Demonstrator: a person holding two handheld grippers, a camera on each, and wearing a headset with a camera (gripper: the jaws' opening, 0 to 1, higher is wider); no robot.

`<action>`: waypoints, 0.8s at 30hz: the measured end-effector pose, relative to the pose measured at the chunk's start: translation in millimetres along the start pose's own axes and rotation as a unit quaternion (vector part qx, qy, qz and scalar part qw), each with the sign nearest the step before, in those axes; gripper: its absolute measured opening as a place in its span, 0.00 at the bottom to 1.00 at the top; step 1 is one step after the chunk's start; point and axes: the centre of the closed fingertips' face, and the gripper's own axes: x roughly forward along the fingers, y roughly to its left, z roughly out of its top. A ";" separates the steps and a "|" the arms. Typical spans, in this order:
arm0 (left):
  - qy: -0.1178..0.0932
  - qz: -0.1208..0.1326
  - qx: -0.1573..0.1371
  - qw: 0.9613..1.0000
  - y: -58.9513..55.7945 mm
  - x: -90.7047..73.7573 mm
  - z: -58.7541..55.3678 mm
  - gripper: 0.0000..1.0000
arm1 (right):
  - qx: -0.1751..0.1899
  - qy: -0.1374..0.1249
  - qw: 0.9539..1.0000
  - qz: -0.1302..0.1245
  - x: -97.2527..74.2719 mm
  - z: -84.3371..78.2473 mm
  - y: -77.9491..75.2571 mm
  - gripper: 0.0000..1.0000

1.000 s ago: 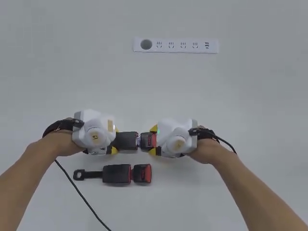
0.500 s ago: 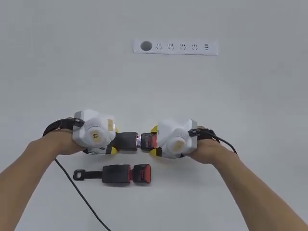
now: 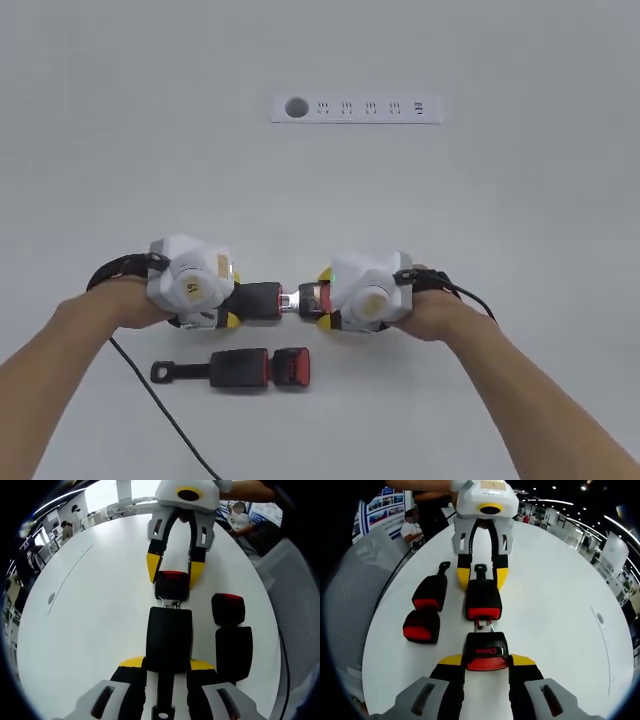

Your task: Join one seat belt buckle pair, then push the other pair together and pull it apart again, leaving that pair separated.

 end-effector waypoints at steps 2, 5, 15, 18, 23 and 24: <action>0.000 -0.001 0.000 1.000 0.1 -0.1 0.2 0.32 | 0.001 0.002 1.000 0.000 -0.9 -1.7 -0.1 0.30; 0.001 -0.001 0.001 1.000 -0.2 -0.2 0.4 0.32 | -0.002 0.006 1.000 -0.001 -3.2 -5.0 -0.5 0.30; 0.001 -0.002 0.004 1.000 -0.6 -1.9 2.0 0.32 | 0.001 0.020 1.000 -0.004 -15.1 -21.8 -4.6 0.30; 0.000 -0.002 0.004 1.000 -0.8 -2.1 2.2 0.32 | -0.001 0.023 1.000 -0.004 -20.2 -26.9 -3.7 0.30; -0.001 -0.002 0.005 1.000 -1.3 -2.5 2.5 0.32 | 0.000 0.029 1.000 -0.005 -27.0 -34.2 -4.7 0.31; -0.001 -0.003 0.006 1.000 -1.4 -2.6 2.5 0.32 | 0.000 0.030 1.000 -0.006 -27.8 -35.1 -4.2 0.31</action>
